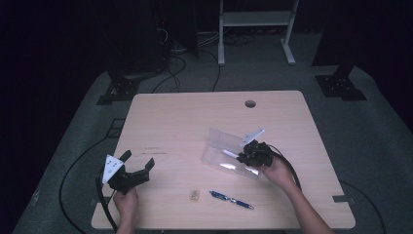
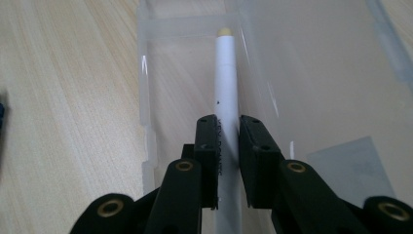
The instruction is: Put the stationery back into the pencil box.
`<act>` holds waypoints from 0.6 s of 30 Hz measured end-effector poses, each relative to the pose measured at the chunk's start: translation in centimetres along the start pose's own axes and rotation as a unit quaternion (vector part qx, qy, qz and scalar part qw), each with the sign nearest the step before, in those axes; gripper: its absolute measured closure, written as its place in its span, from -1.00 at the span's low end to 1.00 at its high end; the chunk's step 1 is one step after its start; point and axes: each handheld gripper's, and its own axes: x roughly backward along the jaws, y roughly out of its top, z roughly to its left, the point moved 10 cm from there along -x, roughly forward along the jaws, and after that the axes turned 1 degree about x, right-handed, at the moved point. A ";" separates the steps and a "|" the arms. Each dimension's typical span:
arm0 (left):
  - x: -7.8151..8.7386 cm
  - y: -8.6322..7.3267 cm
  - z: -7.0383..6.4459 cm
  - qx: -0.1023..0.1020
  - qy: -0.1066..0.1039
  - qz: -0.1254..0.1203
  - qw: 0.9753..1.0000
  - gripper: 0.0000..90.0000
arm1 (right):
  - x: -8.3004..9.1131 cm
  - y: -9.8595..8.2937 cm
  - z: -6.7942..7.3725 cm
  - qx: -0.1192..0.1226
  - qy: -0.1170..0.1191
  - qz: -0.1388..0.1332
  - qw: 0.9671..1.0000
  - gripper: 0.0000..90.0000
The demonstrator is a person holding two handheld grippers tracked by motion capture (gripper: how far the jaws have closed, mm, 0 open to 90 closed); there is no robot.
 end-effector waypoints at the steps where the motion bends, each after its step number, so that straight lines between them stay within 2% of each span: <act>1: 0.0 0.0 0.0 0.000 -0.001 0.000 1.000 -0.98 | -0.1 0.0 0.0 0.002 0.000 -0.001 1.000 0.73; 18: 0.0 0.0 0.0 0.001 -0.001 0.000 1.000 -0.98 | -1.7 -0.6 0.3 -0.003 0.011 0.015 1.000 0.73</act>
